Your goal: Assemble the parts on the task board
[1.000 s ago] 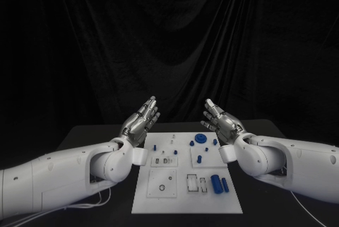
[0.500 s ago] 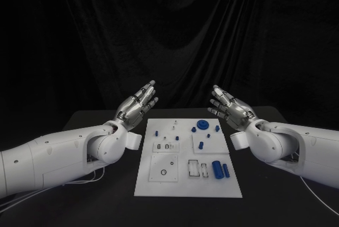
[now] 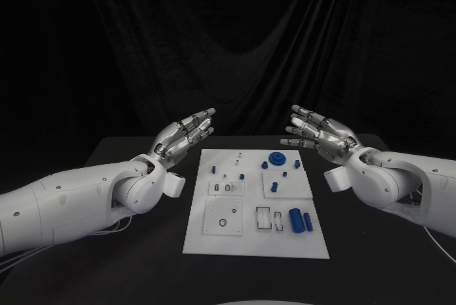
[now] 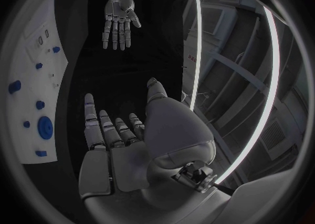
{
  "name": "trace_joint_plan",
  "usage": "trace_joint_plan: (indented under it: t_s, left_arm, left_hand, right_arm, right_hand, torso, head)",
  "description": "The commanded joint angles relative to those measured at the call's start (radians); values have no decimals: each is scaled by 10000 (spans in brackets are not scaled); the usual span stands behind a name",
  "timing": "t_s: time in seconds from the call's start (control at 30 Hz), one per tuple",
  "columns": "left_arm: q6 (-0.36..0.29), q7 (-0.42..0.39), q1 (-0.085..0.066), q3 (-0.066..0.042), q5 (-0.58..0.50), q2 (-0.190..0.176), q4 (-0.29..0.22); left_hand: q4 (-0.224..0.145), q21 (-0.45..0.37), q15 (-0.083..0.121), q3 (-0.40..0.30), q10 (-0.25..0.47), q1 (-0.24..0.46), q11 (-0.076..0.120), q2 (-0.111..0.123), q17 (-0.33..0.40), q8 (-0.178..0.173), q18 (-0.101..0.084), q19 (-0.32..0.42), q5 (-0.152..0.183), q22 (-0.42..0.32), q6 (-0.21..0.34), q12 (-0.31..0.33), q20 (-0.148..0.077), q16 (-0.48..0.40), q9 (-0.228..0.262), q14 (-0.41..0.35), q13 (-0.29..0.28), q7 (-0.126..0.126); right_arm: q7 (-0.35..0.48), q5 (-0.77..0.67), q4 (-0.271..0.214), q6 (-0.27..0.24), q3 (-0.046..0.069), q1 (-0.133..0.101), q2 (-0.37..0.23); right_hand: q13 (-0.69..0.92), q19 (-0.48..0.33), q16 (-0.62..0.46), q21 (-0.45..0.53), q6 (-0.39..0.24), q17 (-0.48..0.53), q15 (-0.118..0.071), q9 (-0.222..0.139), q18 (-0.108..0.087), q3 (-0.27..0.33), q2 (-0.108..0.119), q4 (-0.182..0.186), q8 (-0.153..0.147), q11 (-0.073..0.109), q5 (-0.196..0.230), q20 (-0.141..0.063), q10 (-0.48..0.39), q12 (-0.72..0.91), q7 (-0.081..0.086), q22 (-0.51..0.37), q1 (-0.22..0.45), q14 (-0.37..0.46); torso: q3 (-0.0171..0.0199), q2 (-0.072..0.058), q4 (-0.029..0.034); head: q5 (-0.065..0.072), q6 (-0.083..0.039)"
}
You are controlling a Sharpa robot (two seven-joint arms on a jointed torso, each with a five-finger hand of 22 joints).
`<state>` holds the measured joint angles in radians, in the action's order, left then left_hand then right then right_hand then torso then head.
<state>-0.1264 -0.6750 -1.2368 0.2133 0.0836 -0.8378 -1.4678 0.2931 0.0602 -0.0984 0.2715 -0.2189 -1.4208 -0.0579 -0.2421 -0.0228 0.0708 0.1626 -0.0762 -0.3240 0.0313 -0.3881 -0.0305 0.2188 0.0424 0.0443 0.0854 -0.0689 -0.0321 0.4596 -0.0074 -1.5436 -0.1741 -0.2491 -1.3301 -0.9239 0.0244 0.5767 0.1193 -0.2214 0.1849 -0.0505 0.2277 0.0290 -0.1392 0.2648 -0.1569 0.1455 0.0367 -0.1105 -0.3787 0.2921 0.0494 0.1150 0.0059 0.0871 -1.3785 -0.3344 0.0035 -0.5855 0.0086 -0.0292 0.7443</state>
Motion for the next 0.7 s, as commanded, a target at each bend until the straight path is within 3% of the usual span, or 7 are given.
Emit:
trace_joint_plan:
  t_s: [0.03, 0.1, 0.13, 0.27, 0.47, 0.63, 0.7]
  left_arm:
    - [-265, -1537, -15, -9, 879, -88, -9]
    - [-540, -1576, -15, -9, 1301, -207, -4]
    - [-610, -1580, -16, -9, 1460, -249, -8]
    - [-1077, -1587, -18, -9, 2298, -571, -150]
    - [-1524, -1590, -21, -9, 2728, -1000, -460]
    - [-1680, -1662, -23, -9, 2837, -1188, -569]
    - [-1712, -1709, -23, -9, 2858, -1242, -604]
  left_hand:
    - [-9, 78, 4, 50, -185, 133, -68, -12, -17, 33, 203, -90, -33, 21, -116, -72, 37, 77, 13, 124, -55, -22]
    - [-26, 141, -41, 20, -369, -15, -184, -42, -32, 58, 203, -172, -36, 39, -322, -85, 114, 123, 30, 232, -118, -103]
    - [-25, 151, -63, 13, -405, -59, -201, -47, -34, 72, 203, -186, -36, 41, -396, -86, 138, 135, 37, 255, -130, -147]
    - [-33, 272, -102, -59, -736, -451, -272, -83, -62, 111, 210, -347, -34, 74, -746, -110, 236, 259, 57, 485, -229, -298]
    - [-45, 245, -82, -112, -864, -768, -315, -87, -55, 91, 213, -301, -39, 46, -869, -104, 186, 267, 55, 508, -261, -361]
    - [-40, -84, 152, -119, 29, -1015, -138, -108, 59, -266, 173, 184, -35, -104, -86, 1, -248, -95, -27, -159, 28, 98]
    - [-49, -110, 153, -125, 209, -1064, -191, -103, 66, -359, 160, 227, -39, -112, 517, 16, -276, -132, -83, -217, 92, 403]
  right_arm:
    - [-386, -1635, 8, -389, 17, -244, -83]
    - [-658, -2579, 17, -663, 17, -487, -136]
    - [-733, -2838, 28, -730, 17, -549, -140]
    - [-1388, -4528, 93, -901, 17, -863, -143]
    - [-3123, -7705, 122, -568, 16, -1307, -67]
    - [-4326, -10695, 107, -236, 16, -1535, 74]
    - [-4693, -11896, 105, -94, 16, -1594, 147]
  right_hand:
    - [50, 1002, 672, -245, 351, -316, -27, 35, -111, -18, -28, -219, 66, -149, -18, -14, 213, 370, 194, 23, -263, -2288]
    - [178, 2439, 1353, -738, 1123, -660, -311, 135, -336, -236, -147, -679, 240, -363, -46, -70, 906, 1226, 642, 179, -933, -4351]
    - [180, 2723, 1474, -808, 1140, -705, -420, 127, -397, -280, -167, -793, 225, -379, -20, -97, 1019, 1354, 667, 194, -1063, -4685]
    - [283, 4941, 2770, -1814, 1444, -1132, -1414, 145, -442, -505, -64, -1203, 213, -414, -26, -1037, 2165, 2316, 579, 626, -1602, -7191]
    - [425, 5982, 3872, -2725, 3084, -1519, -1856, 361, -421, -560, 152, -1269, 585, -239, -28, -1482, 3686, 3009, 745, 1168, -1614, -8467]
    - [380, 6469, 4740, -3403, 4275, -1984, -2070, 486, -421, -726, 512, -891, 741, -131, -39, -1696, 4831, 2917, 762, 1650, -1289, -9003]
    - [386, 6794, 5571, -4024, 5378, -2430, -2253, 661, -418, -988, 742, -726, 915, 4, -45, -1874, 5390, 2643, 587, 2111, -1277, -9362]
  torso:
    - [-4, -143, 74]
    - [-7, -186, 83]
    - [-8, -234, 91]
    - [-27, -390, 180]
    - [-73, -558, 259]
    - [-109, -762, 292]
    - [-111, -869, 341]
  head:
    - [41, 117]
    - [73, 167]
    - [122, 173]
    - [304, 185]
    - [372, 387]
    - [374, 383]
    - [407, 384]
